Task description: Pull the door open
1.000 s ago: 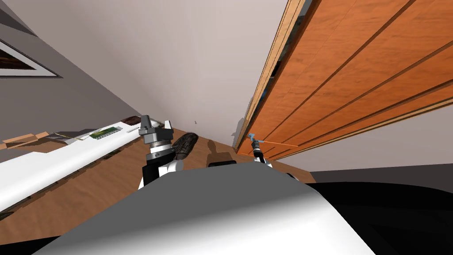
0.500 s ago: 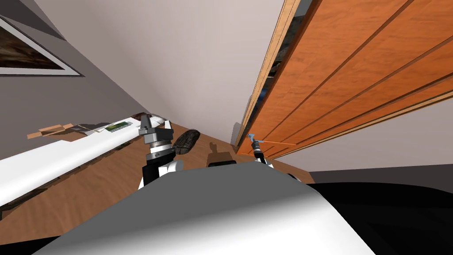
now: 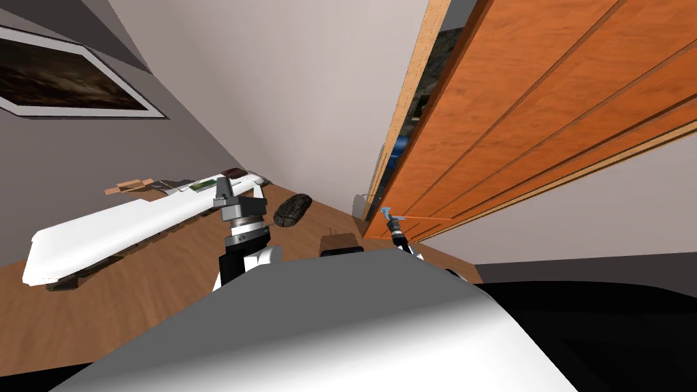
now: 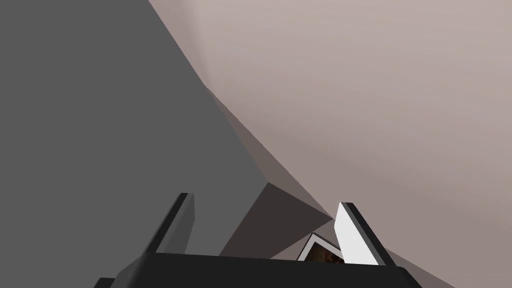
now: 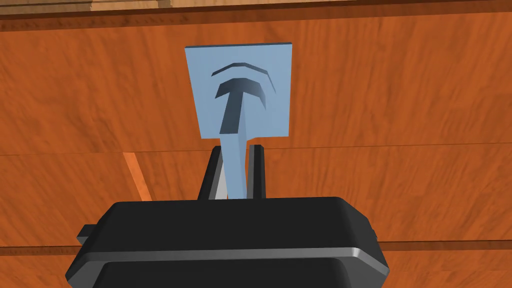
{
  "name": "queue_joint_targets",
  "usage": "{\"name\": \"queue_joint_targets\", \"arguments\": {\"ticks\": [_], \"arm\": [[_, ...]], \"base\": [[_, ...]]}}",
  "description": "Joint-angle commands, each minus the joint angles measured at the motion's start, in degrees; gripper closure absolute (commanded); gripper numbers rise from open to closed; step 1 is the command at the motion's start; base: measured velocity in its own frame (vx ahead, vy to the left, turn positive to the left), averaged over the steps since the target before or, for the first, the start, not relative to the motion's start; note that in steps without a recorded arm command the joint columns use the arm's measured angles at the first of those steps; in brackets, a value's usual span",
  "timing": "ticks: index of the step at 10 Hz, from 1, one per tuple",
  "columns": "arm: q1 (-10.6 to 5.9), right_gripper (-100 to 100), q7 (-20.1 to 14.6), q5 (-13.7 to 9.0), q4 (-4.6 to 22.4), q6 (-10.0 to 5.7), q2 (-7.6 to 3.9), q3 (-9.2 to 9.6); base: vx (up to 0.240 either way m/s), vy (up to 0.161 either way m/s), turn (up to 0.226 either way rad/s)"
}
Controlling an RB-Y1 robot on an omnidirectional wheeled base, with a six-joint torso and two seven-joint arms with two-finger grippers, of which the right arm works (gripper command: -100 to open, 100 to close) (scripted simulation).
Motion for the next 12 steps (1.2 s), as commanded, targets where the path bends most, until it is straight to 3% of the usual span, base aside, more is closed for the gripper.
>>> {"name": "queue_joint_targets", "arguments": {"ticks": [1, 2, 6, 8, 9, 10, 11, 12], "arm": [[0.0, 100, 0.0, 0.0, 0.0, 0.0, 0.0, 0.0], [1.4, 100, -1.5, 0.5, 0.1, -1.86, -1.04, 1.15], [4.1, 100, -4.4, 1.5, 0.3, -5.96, -3.59, 3.23], [4.4, 100, -4.7, 1.6, 0.3, -6.42, -3.87, 3.47], [5.14, 100, -5.5, 1.8, 0.3, -7.54, -4.57, 4.03], [4.9, 100, -5.0, 1.8, 0.4, -6.83, -3.97, 4.0], [5.78, 100, -5.7, 2.0, 0.9, -8.66, -4.59, 4.5], [5.99, 100, -5.9, 2.0, 1.0, -9.09, -4.75, 4.61]], "base": [[-0.107, -0.02, 0.029], [-0.156, -0.044, 0.136], [-0.229, -0.057, 0.128], [-0.142, -0.022, 0.036], [-0.11, -0.028, 0.082], [-0.06, -0.014, 0.027], [-0.146, -0.056, 0.186], [-0.184, -0.083, 0.164]]}}
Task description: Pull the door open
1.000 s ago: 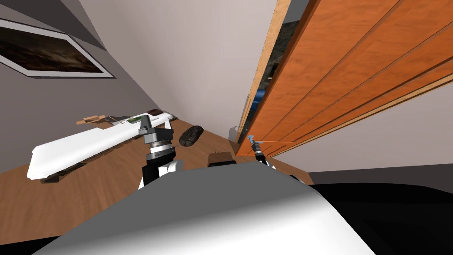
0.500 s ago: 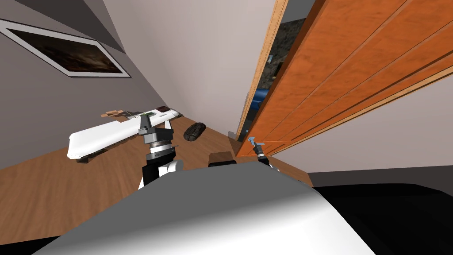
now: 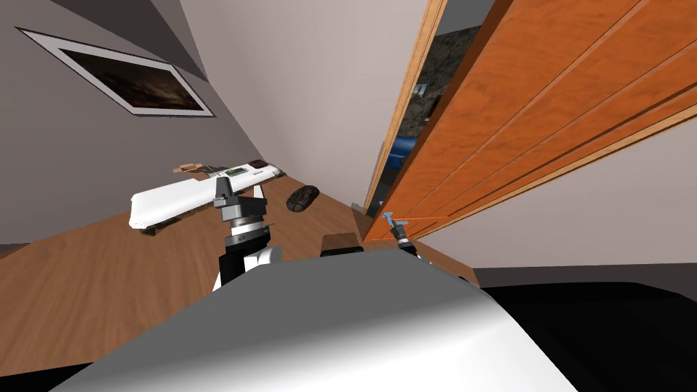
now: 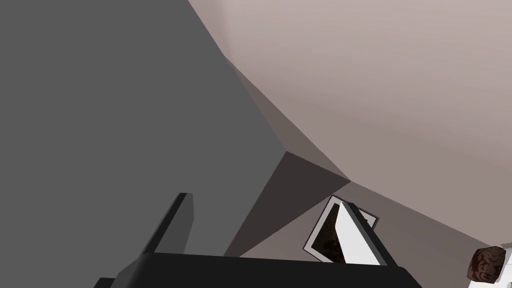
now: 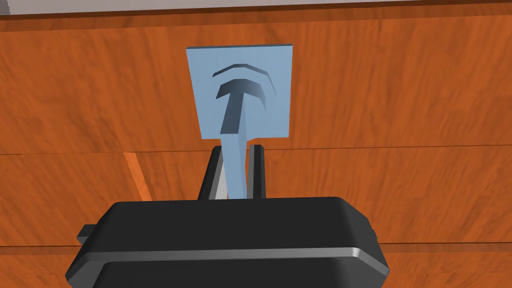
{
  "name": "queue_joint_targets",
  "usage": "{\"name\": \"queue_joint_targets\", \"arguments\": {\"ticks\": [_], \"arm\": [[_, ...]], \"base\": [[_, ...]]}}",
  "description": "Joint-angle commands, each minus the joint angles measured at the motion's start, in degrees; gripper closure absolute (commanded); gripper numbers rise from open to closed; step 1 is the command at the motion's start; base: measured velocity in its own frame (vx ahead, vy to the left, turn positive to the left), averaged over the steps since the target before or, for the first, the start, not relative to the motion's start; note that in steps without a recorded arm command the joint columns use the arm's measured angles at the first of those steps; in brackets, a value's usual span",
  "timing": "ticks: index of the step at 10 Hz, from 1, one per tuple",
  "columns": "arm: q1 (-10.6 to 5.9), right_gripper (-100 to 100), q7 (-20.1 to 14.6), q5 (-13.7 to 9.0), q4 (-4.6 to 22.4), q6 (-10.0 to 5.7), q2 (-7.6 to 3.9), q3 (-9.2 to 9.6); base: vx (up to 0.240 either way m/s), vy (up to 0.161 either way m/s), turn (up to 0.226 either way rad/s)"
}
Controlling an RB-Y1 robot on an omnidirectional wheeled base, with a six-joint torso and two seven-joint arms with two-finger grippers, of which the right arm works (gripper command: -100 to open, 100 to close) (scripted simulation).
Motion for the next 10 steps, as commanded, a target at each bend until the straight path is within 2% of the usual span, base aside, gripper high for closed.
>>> {"name": "queue_joint_targets", "arguments": {"ticks": [1, 2, 3, 4, 8, 9, 10], "arm": [[1.47, 100, -0.5, 0.1, -0.4, -0.97, -0.58, 0.37], [1.98, 100, -0.8, 0.1, -0.2, -1.98, -0.96, 0.62], [1.98, 100, -0.8, 0.1, -0.2, -1.98, -0.96, 0.62], [2.75, 100, -1.3, 0.2, 0.2, -3.51, -1.53, 0.99], [3.84, 100, -2.1, 0.3, 0.8, -5.69, -2.35, 1.52], [4.32, 100, -2.4, 0.4, 1.0, -6.63, -2.7, 1.76], [4.37, 100, -2.1, 0.5, 0.1, -5.71, -2.23, 1.82]], "base": [[-0.176, -0.076, 0.139], [-0.214, -0.078, 0.159], [-0.148, -0.041, 0.063], [-0.139, -0.04, 0.142], [-0.139, -0.056, 0.11], [-0.163, -0.048, 0.127], [-0.076, -0.018, 0.035]]}}
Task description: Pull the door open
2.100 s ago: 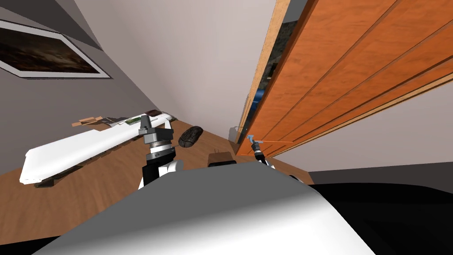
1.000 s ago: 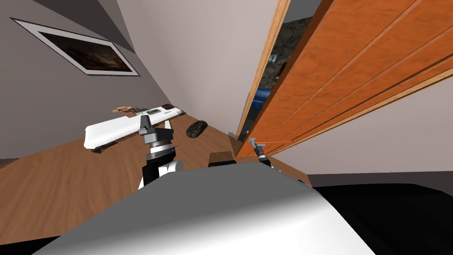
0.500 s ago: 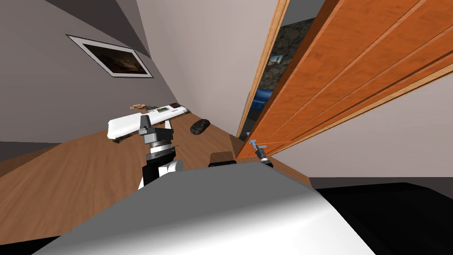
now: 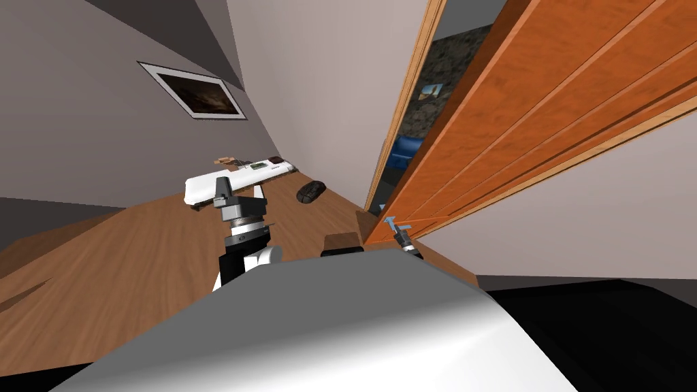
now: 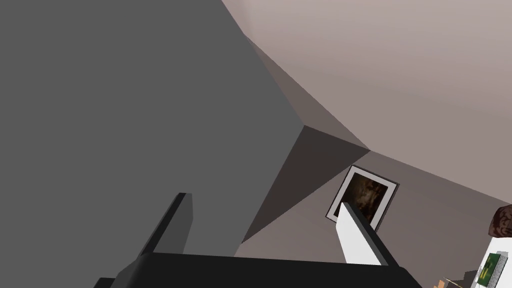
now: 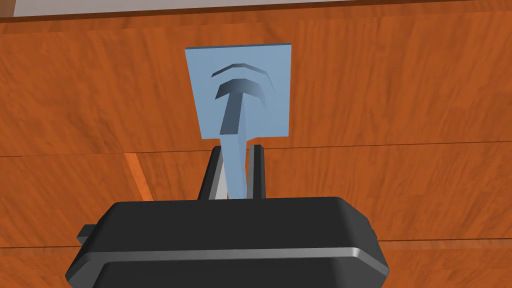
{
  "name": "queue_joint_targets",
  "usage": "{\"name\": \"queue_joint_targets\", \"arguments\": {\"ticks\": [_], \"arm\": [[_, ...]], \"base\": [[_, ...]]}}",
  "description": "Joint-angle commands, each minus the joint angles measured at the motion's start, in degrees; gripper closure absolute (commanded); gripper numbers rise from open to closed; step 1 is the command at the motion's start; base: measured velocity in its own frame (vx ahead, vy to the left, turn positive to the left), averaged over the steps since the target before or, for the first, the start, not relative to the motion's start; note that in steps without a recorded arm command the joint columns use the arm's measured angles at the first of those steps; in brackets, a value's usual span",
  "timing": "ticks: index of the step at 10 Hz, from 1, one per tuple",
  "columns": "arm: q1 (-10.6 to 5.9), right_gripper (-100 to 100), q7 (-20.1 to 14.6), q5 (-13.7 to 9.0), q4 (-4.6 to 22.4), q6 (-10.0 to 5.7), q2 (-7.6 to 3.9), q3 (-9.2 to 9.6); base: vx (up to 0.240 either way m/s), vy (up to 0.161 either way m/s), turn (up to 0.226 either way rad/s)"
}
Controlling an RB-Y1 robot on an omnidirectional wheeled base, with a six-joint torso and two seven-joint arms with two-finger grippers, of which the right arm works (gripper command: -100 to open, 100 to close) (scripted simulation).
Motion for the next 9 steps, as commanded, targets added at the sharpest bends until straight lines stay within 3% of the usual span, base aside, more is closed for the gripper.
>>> {"name": "queue_joint_targets", "arguments": {"ticks": [1, 9], "arm": [[0.19, 100, -0.2, -0.1, 0.6, -0.88, -0.21, 0.12], [1.09, 100, -0.9, -0.4, 3.5, -5.08, -1.23, 0.7]], "base": [[-0.136, -0.055, 0.17], [-0.205, -0.072, 0.167]]}}
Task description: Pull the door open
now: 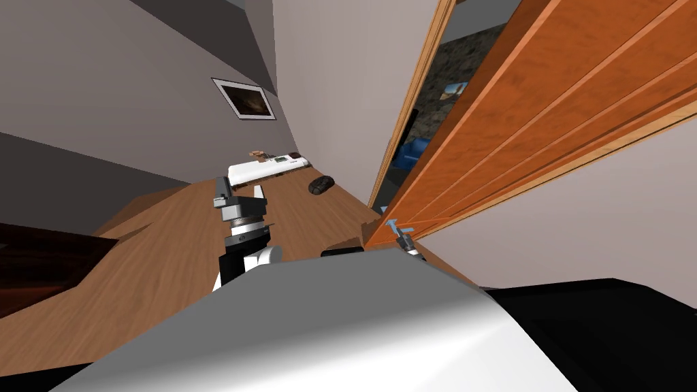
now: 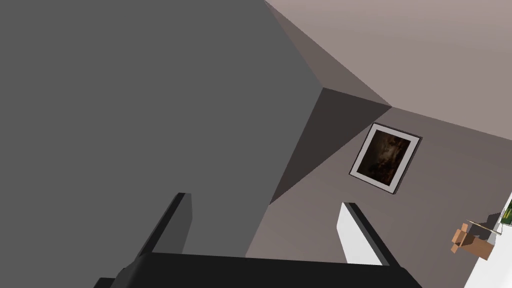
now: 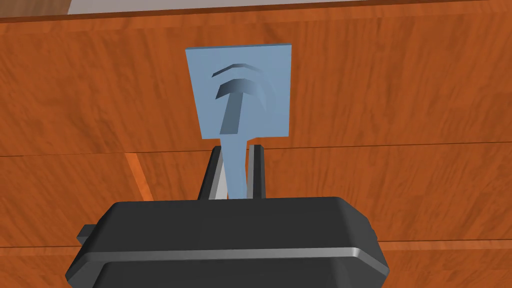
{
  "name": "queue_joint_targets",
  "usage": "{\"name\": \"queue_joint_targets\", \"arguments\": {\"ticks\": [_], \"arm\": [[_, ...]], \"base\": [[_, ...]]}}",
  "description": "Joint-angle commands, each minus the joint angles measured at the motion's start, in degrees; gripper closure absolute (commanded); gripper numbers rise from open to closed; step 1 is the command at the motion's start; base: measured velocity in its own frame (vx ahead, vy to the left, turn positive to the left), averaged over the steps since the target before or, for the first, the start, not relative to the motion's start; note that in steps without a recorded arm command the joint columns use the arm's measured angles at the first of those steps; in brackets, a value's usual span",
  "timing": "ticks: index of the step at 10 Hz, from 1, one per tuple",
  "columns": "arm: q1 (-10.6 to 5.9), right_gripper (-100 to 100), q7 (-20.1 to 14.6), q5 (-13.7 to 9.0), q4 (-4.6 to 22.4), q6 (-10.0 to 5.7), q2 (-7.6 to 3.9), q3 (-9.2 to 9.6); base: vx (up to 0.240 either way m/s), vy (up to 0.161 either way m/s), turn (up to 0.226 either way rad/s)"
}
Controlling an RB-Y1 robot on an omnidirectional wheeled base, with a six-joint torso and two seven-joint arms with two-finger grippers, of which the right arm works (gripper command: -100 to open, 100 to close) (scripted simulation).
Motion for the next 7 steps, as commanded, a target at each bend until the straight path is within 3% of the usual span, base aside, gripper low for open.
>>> {"name": "queue_joint_targets", "arguments": {"ticks": [1, 2, 7], "arm": [[-0.1, 100, -0.2, -0.2, 1.0, -1.16, -0.4, -0.12], [0.18, 100, -0.1, 0.0, 0.2, -0.41, -0.06, 0.14], [-4.27, 100, 1.1, -0.7, 2.0, 2.37, 1.26, 0.99]], "base": [[-0.166, -0.079, 0.18], [-0.072, -0.027, 0.051], [-0.175, -0.046, 0.097]]}}
